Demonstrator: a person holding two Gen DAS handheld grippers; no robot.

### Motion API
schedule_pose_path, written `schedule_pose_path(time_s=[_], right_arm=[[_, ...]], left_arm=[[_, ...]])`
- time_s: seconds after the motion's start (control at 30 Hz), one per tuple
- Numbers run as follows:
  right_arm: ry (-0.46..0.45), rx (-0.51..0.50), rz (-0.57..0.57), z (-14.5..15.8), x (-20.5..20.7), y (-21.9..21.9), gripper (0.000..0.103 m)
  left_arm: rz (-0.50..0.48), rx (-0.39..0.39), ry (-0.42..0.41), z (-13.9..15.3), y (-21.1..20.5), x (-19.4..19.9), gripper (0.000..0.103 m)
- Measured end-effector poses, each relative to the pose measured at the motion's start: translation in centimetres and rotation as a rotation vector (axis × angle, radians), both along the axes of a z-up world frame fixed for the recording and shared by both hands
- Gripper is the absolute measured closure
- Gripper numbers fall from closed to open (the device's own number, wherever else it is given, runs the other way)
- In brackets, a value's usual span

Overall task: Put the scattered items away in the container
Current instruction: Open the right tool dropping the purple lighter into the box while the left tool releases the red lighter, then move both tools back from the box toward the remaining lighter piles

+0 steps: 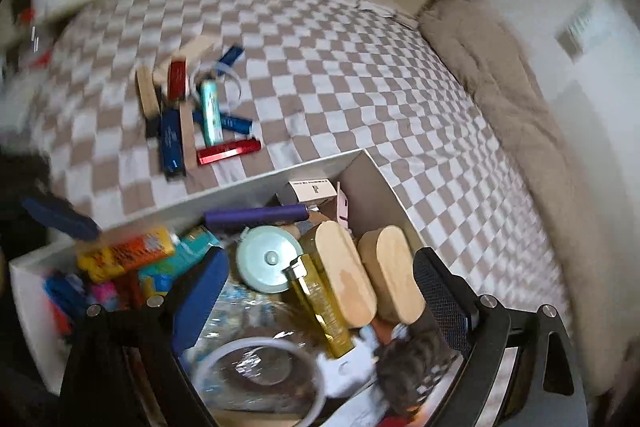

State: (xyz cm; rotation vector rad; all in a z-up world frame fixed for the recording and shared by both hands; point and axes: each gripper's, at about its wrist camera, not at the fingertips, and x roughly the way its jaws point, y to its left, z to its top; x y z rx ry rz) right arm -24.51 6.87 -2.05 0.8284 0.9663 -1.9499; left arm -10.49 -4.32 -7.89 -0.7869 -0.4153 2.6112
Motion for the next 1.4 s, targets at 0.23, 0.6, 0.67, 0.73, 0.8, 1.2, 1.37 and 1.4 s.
schedule_pose_path(time_s=[0.23, 0.6, 0.67, 0.73, 0.8, 1.2, 1.37, 1.4], right_arm=[[-0.021, -0.142, -0.114, 1.9, 1.3, 3.7, 0.010], [0.008, -0.244, -0.281, 0.8, 4.4, 8.9, 0.000], [0.006, -0.263, -0.304, 0.5, 4.8, 9.5, 0.000], [0.013, -0.283, -0.324, 0.4, 5.4, 10.1, 0.000], [0.023, -0.312, -0.352, 0.4, 6.0, 10.7, 0.000], [0.101, -0.432, -0.502, 0.0, 9.1, 13.8, 0.000], [0.142, -0.491, -0.554, -0.1, 9.9, 14.9, 0.000], [0.152, -0.495, -0.562, -0.2, 10.0, 15.0, 0.000]], left_arm=[[0.002, -0.025, 0.000, -0.1, 0.4, -0.1, 0.011], [0.015, -0.074, 0.007, -0.2, 0.8, 0.0, 0.010], [0.012, -0.074, 0.009, -0.2, 0.9, 0.1, 0.008], [0.010, -0.080, 0.013, -0.2, 0.9, 0.1, 0.005], [0.011, -0.089, 0.016, -0.2, 1.1, 0.0, 0.005], [0.033, -0.120, 0.024, -0.1, 1.3, -0.1, 0.000], [0.059, -0.136, 0.031, -0.1, 1.1, 0.0, 0.000], [0.064, -0.142, 0.035, 0.0, 1.1, 0.0, 0.000]])
